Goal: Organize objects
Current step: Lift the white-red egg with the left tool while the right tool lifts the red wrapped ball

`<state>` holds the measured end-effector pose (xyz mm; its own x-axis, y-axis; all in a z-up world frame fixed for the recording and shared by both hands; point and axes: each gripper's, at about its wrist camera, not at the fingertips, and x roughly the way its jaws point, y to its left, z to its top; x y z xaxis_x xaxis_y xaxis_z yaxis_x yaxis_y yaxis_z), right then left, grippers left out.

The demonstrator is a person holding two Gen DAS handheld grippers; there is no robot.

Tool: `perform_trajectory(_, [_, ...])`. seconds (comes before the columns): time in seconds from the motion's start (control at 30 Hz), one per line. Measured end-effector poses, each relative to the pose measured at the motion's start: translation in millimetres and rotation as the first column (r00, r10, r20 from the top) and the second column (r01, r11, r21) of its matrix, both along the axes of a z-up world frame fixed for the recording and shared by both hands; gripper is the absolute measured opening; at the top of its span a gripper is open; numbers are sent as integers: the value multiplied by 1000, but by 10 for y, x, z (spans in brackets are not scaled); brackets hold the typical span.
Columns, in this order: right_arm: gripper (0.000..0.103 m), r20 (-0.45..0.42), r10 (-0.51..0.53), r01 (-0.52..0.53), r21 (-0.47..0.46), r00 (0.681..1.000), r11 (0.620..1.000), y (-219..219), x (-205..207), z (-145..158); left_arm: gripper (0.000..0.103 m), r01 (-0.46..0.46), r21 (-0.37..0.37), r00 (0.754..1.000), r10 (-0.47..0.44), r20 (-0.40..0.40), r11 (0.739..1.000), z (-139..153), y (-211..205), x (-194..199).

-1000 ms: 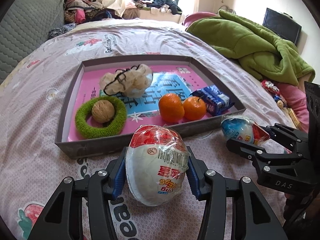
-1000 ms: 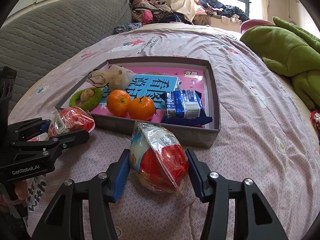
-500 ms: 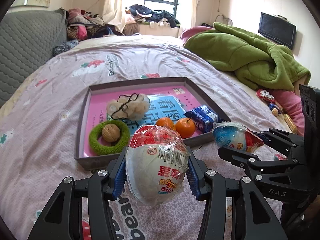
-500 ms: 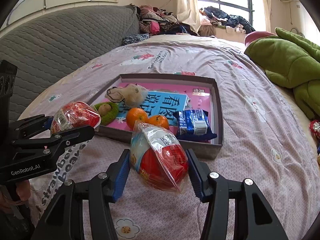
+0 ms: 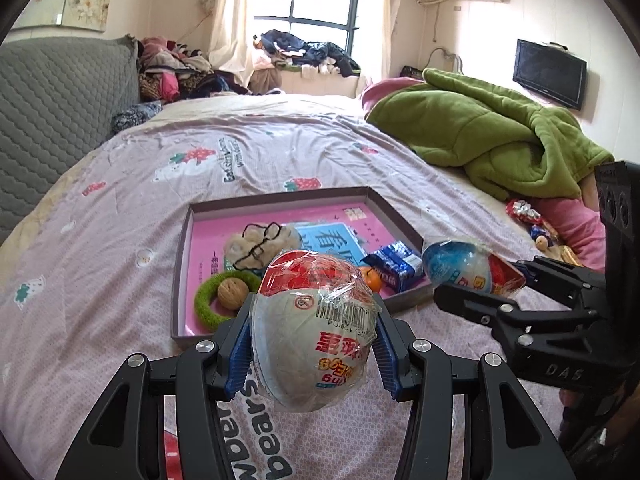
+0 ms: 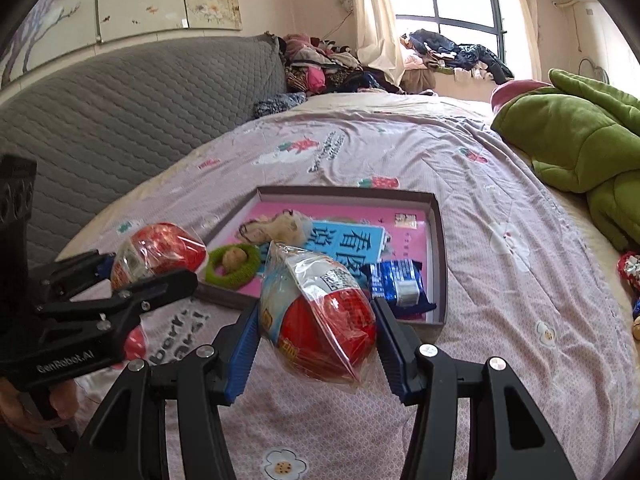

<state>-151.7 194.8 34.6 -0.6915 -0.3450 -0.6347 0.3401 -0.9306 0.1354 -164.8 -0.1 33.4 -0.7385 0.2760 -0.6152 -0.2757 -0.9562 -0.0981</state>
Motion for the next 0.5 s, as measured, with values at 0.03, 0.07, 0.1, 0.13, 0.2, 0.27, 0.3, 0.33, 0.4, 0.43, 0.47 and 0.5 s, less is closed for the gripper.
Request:
perform_trajectory(0.03, [55, -6, -1, 1, -3, 1000, 1000, 6, -2, 34, 53, -1, -1, 1000, 1, -4, 1000, 15, -5, -4])
perform_trajectory(0.07, [55, -14, -2, 2, -5, 1000, 1000, 10, -5, 73, 53, -3, -2, 1000, 3, -9, 1000, 33, -13, -7])
perform_trajectory(0.1, [54, -20, -3, 3, -5, 1000, 1000, 14, 0, 103, 53, -5, -2, 1000, 5, -15, 1000, 52, -21, -9])
perform_trajectory(0.13, [54, -27, -6, 6, -5, 1000, 1000, 17, -5, 132, 53, -8, -4, 1000, 8, -20, 1000, 72, -30, -11])
perform_trajectory(0.2, [54, -36, 0, 0, -9, 999, 1000, 14, -18, 200, 53, -14, -5, 999, 13, -29, 1000, 117, -60, -22])
perform_trajectory(0.27, [55, -51, -4, 3, -8, 999, 1000, 12, -39, 272, 53, -25, -11, 999, 25, -42, 1000, 174, -95, -46])
perform_trajectory(0.3, [55, -55, 3, -4, -7, 998, 1000, 7, -42, 298, 53, -29, -14, 998, 29, -48, 999, 195, -105, -56])
perform_trajectory(0.33, [55, -61, 5, -5, -4, 998, 1000, 1, -52, 328, 53, -37, -18, 998, 36, -58, 999, 222, -124, -66])
perform_trajectory(0.4, [55, -76, -1, 1, -2, 997, 1000, 2, -71, 390, 53, -49, -32, 996, 47, -75, 998, 257, -142, -98])
perform_trajectory(0.43, [55, -79, -4, 3, -10, 997, 1000, 12, -88, 420, 53, -53, -38, 996, 50, -79, 998, 266, -145, -118])
perform_trajectory(0.47, [55, -81, -10, 9, -16, 997, 1000, 23, -96, 436, 53, -56, -42, 995, 53, -84, 998, 271, -154, -132])
perform_trajectory(0.5, [55, -80, -14, 12, -23, 997, 1000, 33, -118, 453, 53, -59, -45, 995, 55, -88, 997, 274, -163, -150])
